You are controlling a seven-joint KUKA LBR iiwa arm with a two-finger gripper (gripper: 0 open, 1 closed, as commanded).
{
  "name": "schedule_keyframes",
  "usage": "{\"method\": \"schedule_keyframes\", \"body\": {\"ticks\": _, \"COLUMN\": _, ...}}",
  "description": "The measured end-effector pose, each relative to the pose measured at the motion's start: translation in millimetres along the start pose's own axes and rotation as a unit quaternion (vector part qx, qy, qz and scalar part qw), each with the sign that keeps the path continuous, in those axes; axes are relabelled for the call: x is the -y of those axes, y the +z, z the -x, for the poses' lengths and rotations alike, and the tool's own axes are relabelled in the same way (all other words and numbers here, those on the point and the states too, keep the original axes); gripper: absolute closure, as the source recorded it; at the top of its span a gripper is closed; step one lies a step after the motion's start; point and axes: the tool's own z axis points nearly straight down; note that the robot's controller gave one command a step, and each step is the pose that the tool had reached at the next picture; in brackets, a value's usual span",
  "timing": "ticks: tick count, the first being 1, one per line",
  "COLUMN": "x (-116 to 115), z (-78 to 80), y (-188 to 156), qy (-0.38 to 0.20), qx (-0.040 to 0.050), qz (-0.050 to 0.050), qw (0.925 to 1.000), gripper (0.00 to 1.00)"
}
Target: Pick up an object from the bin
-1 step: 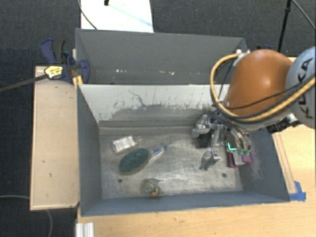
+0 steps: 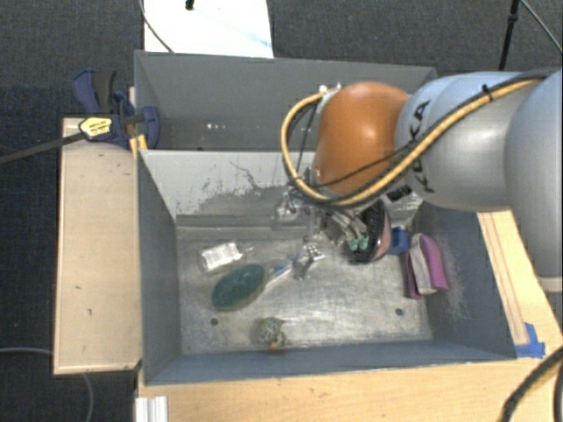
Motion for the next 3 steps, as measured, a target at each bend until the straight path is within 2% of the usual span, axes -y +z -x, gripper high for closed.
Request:
{"method": "schedule_keyframes", "body": {"ticks": 1, "x": -11, "z": -9.7, "y": 52, "qy": 0.076, "qx": -0.0023, "qz": 0.000, "qw": 0.9971, "gripper": 0.00}}
{"method": "schedule_keyframes", "body": {"ticks": 2, "x": -10, "z": -8.6, "y": 50, "qy": 0.077, "qx": -0.0004, "qz": -0.001, "qw": 0.9970, "gripper": 1.00}}
{"method": "schedule_keyframes", "body": {"ticks": 3, "x": -68, "z": -24.1, "y": -149, "qy": -0.126, "qx": 0.0041, "qz": -0.001, "qw": 0.9921, "gripper": 1.00}}
